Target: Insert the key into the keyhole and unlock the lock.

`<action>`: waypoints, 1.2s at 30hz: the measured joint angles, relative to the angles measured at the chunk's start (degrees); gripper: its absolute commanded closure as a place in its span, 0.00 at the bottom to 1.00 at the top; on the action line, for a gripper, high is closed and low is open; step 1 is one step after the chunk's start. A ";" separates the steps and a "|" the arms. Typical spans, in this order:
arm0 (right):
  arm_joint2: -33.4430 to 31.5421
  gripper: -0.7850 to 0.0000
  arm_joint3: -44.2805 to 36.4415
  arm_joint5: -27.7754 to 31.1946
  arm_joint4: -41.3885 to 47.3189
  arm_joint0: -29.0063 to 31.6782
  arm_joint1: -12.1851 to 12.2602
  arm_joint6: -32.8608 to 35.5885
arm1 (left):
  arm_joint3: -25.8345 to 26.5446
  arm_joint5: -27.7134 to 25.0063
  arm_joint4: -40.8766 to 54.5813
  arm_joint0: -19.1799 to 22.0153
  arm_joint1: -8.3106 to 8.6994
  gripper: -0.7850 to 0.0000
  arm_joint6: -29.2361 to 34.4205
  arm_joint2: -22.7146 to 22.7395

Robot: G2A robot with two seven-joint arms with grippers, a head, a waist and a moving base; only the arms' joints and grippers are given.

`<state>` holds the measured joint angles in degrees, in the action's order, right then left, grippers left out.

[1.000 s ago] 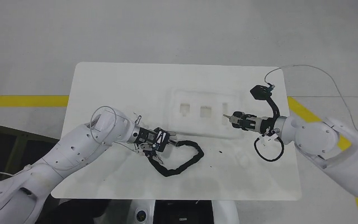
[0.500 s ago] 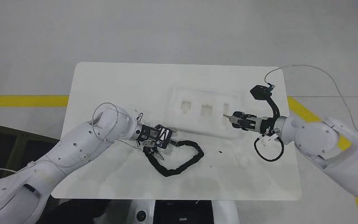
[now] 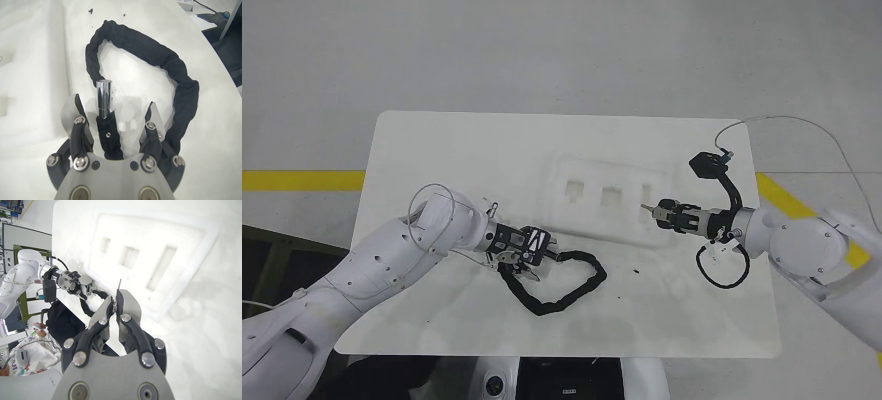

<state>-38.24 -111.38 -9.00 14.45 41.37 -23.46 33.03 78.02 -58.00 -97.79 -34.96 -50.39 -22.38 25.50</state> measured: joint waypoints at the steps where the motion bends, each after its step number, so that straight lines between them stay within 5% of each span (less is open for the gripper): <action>1: 0.00 1.00 0.00 0.00 0.00 0.00 0.00 0.00 | -0.04 0.00 -0.01 0.00 -0.01 0.22 0.00 0.00; 8: 0.00 1.00 0.00 0.00 0.00 0.00 0.00 0.00 | -0.43 0.00 0.23 0.20 -0.42 0.32 0.66 -0.06; 18: 0.00 1.00 0.00 0.00 0.00 0.00 0.00 0.00 | -2.36 0.00 1.40 0.32 -1.47 0.61 1.22 -0.10; 24: 0.00 1.00 0.00 0.00 0.00 0.00 0.00 0.00 | -3.04 0.00 1.81 0.29 -1.86 1.00 1.13 0.38; 36: 0.00 1.00 0.00 0.00 0.00 0.00 0.00 0.00 | -4.45 0.20 3.84 -0.46 -2.23 1.00 -2.71 1.73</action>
<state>-38.24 -111.38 -9.00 14.45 41.37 -23.46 33.03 73.57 -57.80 -93.95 -35.42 -52.62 -25.09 27.23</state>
